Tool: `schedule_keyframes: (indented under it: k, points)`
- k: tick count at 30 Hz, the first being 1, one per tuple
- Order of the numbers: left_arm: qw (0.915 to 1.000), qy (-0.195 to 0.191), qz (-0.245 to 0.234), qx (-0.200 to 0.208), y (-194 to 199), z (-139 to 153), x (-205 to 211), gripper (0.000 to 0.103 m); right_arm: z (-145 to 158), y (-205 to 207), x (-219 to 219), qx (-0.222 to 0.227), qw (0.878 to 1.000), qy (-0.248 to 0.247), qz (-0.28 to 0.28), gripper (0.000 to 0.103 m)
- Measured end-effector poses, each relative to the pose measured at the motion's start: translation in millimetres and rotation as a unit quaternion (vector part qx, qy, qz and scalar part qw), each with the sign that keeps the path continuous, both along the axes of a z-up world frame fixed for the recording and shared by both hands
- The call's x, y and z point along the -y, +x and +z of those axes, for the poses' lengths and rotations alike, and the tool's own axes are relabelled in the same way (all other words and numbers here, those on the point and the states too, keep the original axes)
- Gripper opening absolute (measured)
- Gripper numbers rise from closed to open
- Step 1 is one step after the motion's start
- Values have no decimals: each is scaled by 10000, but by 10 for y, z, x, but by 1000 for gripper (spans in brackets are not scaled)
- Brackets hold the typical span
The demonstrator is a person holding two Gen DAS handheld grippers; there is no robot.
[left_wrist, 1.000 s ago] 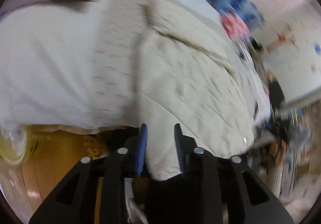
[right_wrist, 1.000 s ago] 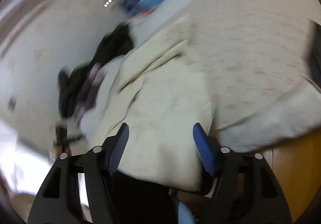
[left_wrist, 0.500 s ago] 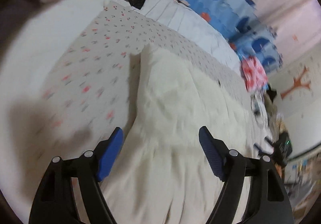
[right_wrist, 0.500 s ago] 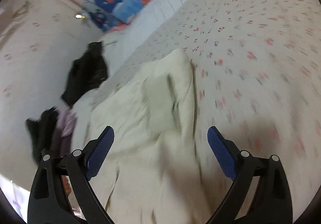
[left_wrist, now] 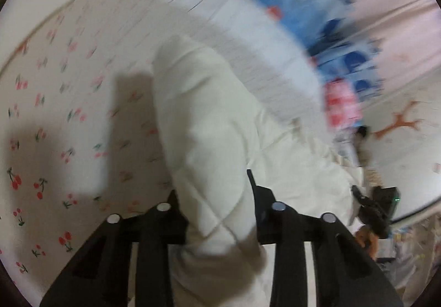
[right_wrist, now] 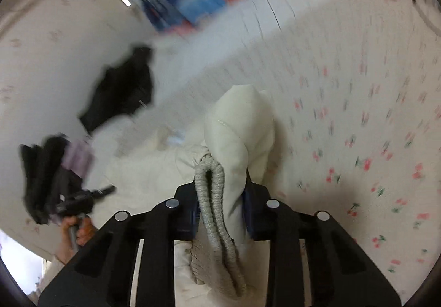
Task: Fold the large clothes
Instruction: 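Lift the held hem with both tools and fold it over the jacket body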
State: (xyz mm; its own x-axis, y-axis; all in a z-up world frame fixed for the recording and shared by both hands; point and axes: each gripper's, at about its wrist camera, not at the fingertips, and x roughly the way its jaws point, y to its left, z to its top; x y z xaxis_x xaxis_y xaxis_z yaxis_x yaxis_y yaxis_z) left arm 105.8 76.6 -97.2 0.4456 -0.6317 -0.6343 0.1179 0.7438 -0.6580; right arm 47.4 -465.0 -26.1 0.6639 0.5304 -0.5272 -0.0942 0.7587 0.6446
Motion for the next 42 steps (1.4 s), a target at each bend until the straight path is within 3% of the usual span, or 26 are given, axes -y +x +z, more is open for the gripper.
schedule_keyframes:
  k: [2, 4, 6, 7, 8, 9, 10, 12, 14, 15, 16, 18, 19, 22, 24, 25, 26, 30, 33, 36, 42]
  points:
    - [9993, -62, -22, 370, -93, 170, 52, 30, 204, -130, 78, 273, 9994, -73, -190, 22]
    - [9985, -31, 71, 542, -144, 215, 133, 30, 179, -162, 187, 252, 9986, -219, -400, 23]
    - [9989, 315, 114, 316, -70, 5, 312, 32, -59, -85, 258, -188, 9972, -409, -589, 27]
    - [9981, 590, 111, 137, -26, -124, 380, 39, -272, 7, 296, -566, 9950, -489, -661, 33]
    - [9949, 995, 100, -103, 48, -312, 482, 53, -561, 101, 321, -1156, 9881, -676, -762, 36]
    - [9930, 1119, 215, -325, 78, -485, 491, 59, -723, 120, 368, -1442, 9835, -667, -866, 50]
    - [9949, 838, 372, -429, 65, -493, 411, 61, -765, 38, 470, -1394, 9840, -305, -1066, 53]
    - [9958, 551, 530, -512, 4, -367, 283, 60, -571, -163, 516, -1073, 9827, -434, -1446, 55]
    - [9949, 850, 539, 78, -190, -24, 192, 61, -220, -465, 454, -392, 9854, -733, -1485, 55]
    - [9940, 906, 500, 364, -309, 121, 148, 63, -75, -616, 381, -44, 9863, -844, -1419, 59]
    - [9934, 882, 501, 535, -389, 191, 117, 71, 67, -800, 256, 375, 9871, -964, -1225, 70]
    - [9916, 935, 441, 778, -552, 246, 77, 83, 101, -871, 10, 548, 9868, -1265, -852, 84]
    - [9910, 1111, 307, 675, -521, 171, 115, 86, -68, -782, -156, 127, 9851, -1629, -547, 86]
    - [9833, 1670, -472, -539, -309, -368, 339, 86, -763, -489, -315, -1442, 9713, -1889, -43, 86]
    - [9887, 1379, -254, -532, -469, -294, 188, 85, -707, -693, -138, -1378, 9832, -1120, -427, 83]
    - [9948, 922, -208, -380, -646, -125, -2, 85, -570, -897, -61, -1101, 9894, -785, -524, 83]
    - [9962, 775, -253, -302, -756, -48, -124, 86, -429, -1171, -17, -787, 9940, -597, -477, 83]
    - [9949, 429, -846, -341, -1437, 168, -803, 88, -335, -2170, 144, -664, 9957, -605, -215, 91]
    - [9940, 64, -947, -542, -1891, 106, -1129, 94, -481, -2870, 307, -870, 9960, -165, -131, 94]
    - [9913, -139, -1021, -813, -2414, -142, -1393, 95, -634, -3439, 350, -1256, 9919, 129, -161, 94]
    - [9755, -1107, -1462, -1218, -2869, -558, -1242, 95, -895, -3893, 307, -1625, 9814, 1004, 205, 94]
